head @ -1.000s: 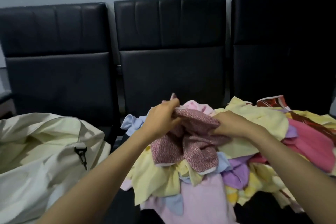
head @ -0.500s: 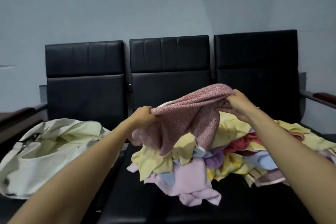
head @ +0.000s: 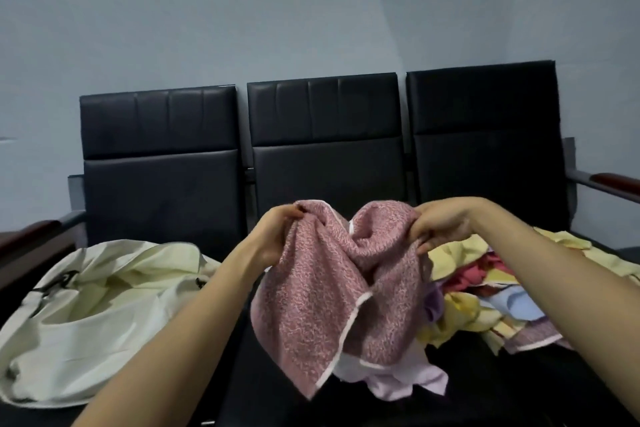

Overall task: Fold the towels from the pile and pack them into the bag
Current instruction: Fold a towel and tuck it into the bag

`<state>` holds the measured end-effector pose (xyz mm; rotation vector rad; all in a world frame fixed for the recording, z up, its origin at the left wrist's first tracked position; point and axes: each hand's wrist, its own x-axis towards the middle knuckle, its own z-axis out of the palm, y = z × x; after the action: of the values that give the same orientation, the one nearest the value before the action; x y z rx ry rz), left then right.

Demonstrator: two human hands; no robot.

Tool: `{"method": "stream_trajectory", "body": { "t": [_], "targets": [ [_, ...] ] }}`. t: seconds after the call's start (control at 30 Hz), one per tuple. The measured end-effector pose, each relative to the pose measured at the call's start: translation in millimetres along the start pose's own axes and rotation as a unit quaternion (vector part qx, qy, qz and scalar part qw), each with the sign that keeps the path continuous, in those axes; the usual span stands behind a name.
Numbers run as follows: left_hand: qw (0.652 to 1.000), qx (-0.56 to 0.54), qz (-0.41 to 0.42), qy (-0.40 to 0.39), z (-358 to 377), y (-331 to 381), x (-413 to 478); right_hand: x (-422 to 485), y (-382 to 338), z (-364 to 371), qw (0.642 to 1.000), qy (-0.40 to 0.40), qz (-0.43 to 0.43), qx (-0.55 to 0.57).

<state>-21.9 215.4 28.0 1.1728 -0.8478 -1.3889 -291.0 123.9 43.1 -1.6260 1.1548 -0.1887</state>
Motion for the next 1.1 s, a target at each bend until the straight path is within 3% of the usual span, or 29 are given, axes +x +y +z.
{"method": "stream_trajectory", "body": {
  "t": [0.07,0.1,0.17,0.2,0.27,0.33,0.43,0.53,0.6,0.67,0.73,0.8,0.93,1.03,1.1],
  "targets": [
    [0.998,0.034,0.001,0.047,-1,-14,17,32,-2,1,0.995,0.071,0.030,-0.062],
    [0.997,0.034,-0.001,0.071,-2,-20,27,48,-7,-3,0.985,0.155,0.006,-0.079],
    [0.995,0.005,0.003,0.104,-5,-25,49,71,-26,-23,0.921,0.373,-0.098,-0.059],
    [0.994,-0.029,0.010,0.107,-6,-26,60,78,-40,-32,0.890,0.424,-0.162,-0.030],
    [0.992,-0.085,0.013,0.090,-7,-29,82,83,-61,-36,0.885,0.389,-0.255,0.010],
    [0.996,-0.047,0.000,0.080,-4,-40,93,92,-60,-26,0.912,0.314,-0.262,-0.009],
    [0.972,0.186,-0.016,0.140,-9,-73,100,94,-19,12,0.966,0.185,-0.153,-0.095],
    [0.923,0.356,-0.038,0.140,-20,-98,95,101,29,43,0.973,0.130,-0.120,-0.148],
    [0.897,0.411,-0.041,0.156,-27,-108,89,102,50,59,0.973,0.112,-0.117,-0.166],
    [0.919,0.359,-0.027,0.160,-28,-114,82,108,66,73,0.974,0.104,-0.121,-0.160],
    [0.967,0.222,-0.011,0.122,-21,-117,73,108,77,87,0.974,0.118,-0.141,-0.131],
    [0.989,0.128,0.017,0.076,-10,-120,65,107,84,97,0.976,0.117,-0.167,-0.082],
    [0.994,0.087,0.039,0.060,6,-135,59,98,101,116,0.977,0.044,-0.210,-0.002],
    [0.995,0.084,0.046,0.035,6,-156,57,101,126,124,0.974,0.062,-0.189,0.107],
    [0.992,0.106,0.065,0.006,7,-166,57,106,136,122,0.975,0.102,-0.181,0.076]
  ]
}}
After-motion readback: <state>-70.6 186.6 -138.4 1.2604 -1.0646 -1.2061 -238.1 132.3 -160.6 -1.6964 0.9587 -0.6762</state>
